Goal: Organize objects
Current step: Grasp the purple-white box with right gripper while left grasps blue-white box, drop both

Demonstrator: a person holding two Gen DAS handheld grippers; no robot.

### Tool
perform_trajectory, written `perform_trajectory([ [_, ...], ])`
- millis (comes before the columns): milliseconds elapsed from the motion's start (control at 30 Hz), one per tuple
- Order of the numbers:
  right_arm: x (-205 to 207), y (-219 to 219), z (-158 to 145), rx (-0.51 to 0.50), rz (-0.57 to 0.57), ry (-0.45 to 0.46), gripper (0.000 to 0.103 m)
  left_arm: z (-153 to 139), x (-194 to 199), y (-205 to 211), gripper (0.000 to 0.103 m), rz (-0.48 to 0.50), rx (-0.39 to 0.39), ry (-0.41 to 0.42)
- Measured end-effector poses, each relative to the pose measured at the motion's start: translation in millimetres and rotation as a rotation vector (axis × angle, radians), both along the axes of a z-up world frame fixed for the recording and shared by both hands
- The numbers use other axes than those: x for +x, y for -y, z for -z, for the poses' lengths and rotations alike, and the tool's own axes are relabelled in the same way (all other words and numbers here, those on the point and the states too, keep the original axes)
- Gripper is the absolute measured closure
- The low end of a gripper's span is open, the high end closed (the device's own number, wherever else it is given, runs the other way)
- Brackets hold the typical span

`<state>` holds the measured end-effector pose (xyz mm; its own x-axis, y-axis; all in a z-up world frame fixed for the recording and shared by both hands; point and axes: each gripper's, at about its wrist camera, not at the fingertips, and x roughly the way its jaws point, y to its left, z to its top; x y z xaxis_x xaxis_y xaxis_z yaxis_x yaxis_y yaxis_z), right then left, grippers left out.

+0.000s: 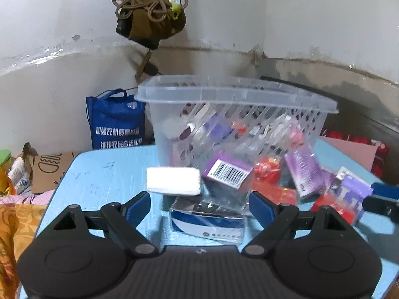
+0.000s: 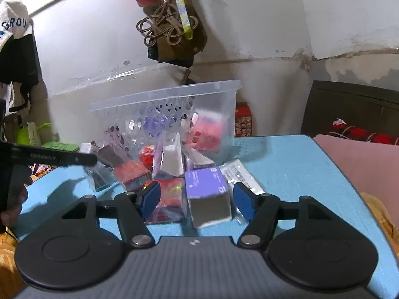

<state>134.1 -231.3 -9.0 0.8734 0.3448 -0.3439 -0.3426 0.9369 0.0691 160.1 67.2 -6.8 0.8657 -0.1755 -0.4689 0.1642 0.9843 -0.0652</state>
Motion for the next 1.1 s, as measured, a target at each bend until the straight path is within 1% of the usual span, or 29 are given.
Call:
perform_trajectory([
  [133,6,-5,5,-0.042,0.016,-0.026,0.040,8,7,4,0.015,0.018,0.019,-0.042],
  [233,8,0,9,-0.004,0.017,-0.046,0.043,10,10,10,0.015,0.027,0.046,-0.062],
  [300,8,-1,12,-0.013,0.015,-0.042,0.044,12,13,12,0.015,0.016,0.060,-0.085],
  [400,6,0,13,-0.002,0.008,-0.037,0.047,14,18,12,0.015,0.007,0.053,-0.114],
  [433,5,1,12,0.004,0.005,-0.036,0.052,14,17,11,0.020,0.011,0.046,-0.114],
  [467,5,1,12,0.009,0.004,-0.032,0.058,14,15,10,0.029,0.022,0.038,-0.111],
  [567,5,3,13,0.023,0.012,-0.026,0.060,14,7,10,0.029,0.030,0.041,-0.075],
  [667,2,3,13,0.021,0.009,-0.011,0.061,11,-8,10,0.029,0.058,0.035,0.005],
  [733,0,3,13,0.021,0.008,0.002,0.061,9,-18,10,0.029,0.097,0.032,0.053],
  [833,-6,5,9,0.056,0.010,0.008,0.061,8,-27,10,0.029,0.135,0.025,0.089],
  [933,-15,8,3,0.089,0.014,0.029,0.061,6,-33,6,0.029,0.160,-0.008,0.130],
  [1033,-21,7,1,0.089,0.011,0.027,0.061,3,-40,5,0.029,0.161,-0.031,0.154],
  [1100,-24,7,0,0.088,0.012,0.029,0.061,1,-40,5,0.029,0.145,-0.033,0.148],
])
